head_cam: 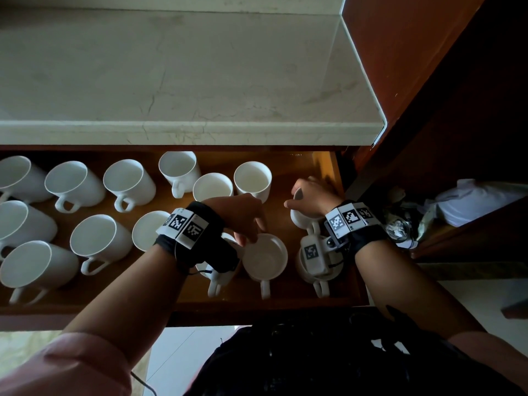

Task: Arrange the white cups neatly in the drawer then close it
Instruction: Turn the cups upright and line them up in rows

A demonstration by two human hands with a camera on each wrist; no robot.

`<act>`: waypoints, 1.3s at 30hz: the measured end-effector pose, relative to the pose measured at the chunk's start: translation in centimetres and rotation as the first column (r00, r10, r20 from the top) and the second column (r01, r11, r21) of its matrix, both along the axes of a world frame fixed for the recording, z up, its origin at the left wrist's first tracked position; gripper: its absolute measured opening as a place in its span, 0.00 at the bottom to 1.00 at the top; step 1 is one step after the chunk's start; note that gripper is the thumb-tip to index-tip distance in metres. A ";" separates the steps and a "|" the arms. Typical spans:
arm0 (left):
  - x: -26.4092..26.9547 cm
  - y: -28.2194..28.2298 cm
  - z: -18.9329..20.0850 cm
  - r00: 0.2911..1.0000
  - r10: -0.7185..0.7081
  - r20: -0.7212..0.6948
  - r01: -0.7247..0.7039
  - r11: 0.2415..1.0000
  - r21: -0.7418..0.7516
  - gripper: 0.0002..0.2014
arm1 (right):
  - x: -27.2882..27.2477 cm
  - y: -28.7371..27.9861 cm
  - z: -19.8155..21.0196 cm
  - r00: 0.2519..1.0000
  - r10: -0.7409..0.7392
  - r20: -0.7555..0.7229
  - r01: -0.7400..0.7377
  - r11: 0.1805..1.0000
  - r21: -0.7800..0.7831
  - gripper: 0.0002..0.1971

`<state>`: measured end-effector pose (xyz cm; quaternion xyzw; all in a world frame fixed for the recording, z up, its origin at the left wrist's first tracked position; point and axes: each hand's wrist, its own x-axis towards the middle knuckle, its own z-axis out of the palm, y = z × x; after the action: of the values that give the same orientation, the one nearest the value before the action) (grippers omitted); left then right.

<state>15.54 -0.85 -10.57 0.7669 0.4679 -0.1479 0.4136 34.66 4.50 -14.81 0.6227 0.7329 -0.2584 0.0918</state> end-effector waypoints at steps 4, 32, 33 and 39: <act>-0.2 0.1 -0.5 1.000 0.004 0.008 -0.004 1.000 -0.003 0.16 | 0.0 0.1 0.0 1.000 0.000 0.019 0.000 1.000 -0.009 0.22; -2.4 5.5 -1.2 0.952 0.297 0.078 -0.304 0.882 0.360 0.46 | 0.2 -0.4 0.5 0.999 -0.035 -0.025 0.035 0.999 0.032 0.22; -2.5 5.5 -1.2 0.951 0.297 0.086 -0.308 0.880 0.363 0.45 | 0.2 -0.5 0.6 0.999 -0.033 -0.026 0.034 0.999 0.036 0.21; -2.0 5.3 -1.2 0.940 0.315 0.130 -0.340 0.842 0.418 0.43 | -0.1 -0.6 0.8 1.000 -0.007 -0.005 0.007 0.999 0.037 0.22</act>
<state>13.51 4.42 -11.81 0.7522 0.6012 0.0544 0.2641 34.57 3.94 -14.02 0.6261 0.7356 -0.2467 0.0775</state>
